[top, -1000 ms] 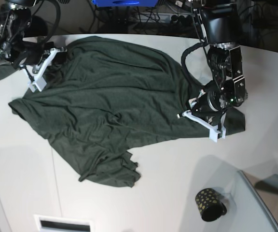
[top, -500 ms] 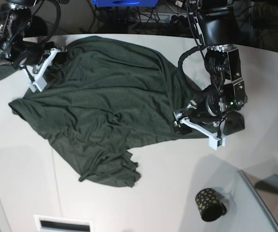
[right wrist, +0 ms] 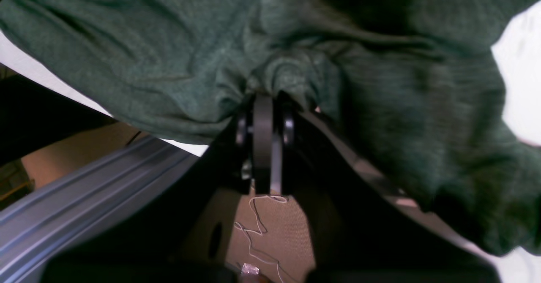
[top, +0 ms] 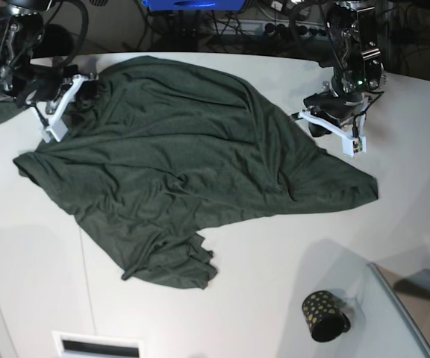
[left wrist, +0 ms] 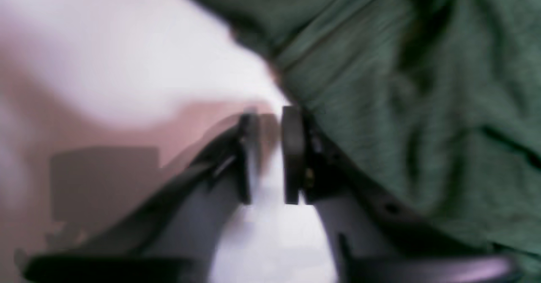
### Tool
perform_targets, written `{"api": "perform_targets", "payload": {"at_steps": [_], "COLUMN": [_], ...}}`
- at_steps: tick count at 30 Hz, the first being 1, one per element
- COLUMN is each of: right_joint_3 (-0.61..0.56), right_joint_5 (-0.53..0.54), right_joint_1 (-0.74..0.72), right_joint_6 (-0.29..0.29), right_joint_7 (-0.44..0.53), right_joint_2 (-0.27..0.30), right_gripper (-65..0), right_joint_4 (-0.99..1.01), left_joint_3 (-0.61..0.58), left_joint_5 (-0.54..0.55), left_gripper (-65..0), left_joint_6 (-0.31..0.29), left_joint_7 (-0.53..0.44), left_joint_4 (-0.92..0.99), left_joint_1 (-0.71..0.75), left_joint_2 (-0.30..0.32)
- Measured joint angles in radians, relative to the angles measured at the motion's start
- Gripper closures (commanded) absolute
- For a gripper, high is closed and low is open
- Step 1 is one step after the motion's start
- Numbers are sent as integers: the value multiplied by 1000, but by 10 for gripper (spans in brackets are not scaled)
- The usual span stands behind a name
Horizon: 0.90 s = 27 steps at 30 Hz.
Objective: Layout the t-shirt on the table in an organized manner, then fold the t-shirt properly
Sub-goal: 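Pull the grasped shirt side outward with the left gripper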
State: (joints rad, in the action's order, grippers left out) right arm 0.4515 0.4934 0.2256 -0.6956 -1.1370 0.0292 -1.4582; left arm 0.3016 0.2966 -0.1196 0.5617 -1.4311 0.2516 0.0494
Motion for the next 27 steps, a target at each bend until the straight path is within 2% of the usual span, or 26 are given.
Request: {"api": "perform_targets", "payload": {"at_steps": [5,7,14,17,18,19,22,23,27], "right_joint_3": [0,0,0,0,0,0,0,0,0], "right_joint_5": [0,0,0,0,0,0,0,0,0], "right_joint_1": [0,1,2,1,1,0,0,0,0], "right_joint_6": [0,0,0,0,0,0,0,0,0], "right_joint_7": [1,0,1,0,0,0,0,0,4], "right_joint_2": [0,1,1,1,1,1,1,1,1], "right_gripper": [-2,-2,-2,-2,-2,-2,-2,-2,-2], "right_joint_4": [0,0,0,0,0,0,0,0,0], "left_joint_3": [-2,-2,-2,-56,-75,-85,-95,-92,-84], "left_joint_5": [14,16,15,14,16,16,22,20,15], "left_gripper": [-316,-349,-352,-347,-329,-283,-38,0,0], "left_joint_6": [-8,-8,-8,-6,-8,-8,-11,-11,-7], "left_joint_7": [-10,-13,-12,-13,-13,-21,-18,-16,-10], "left_joint_4": [11,11,35,50,50,50,59,59,25], "left_joint_1": [-7,-8,-58,-68,-66,-65,-65,-63,-50], "left_joint_2": [-3,-2,-5,1,1,-3,-11,-10,-7]}}
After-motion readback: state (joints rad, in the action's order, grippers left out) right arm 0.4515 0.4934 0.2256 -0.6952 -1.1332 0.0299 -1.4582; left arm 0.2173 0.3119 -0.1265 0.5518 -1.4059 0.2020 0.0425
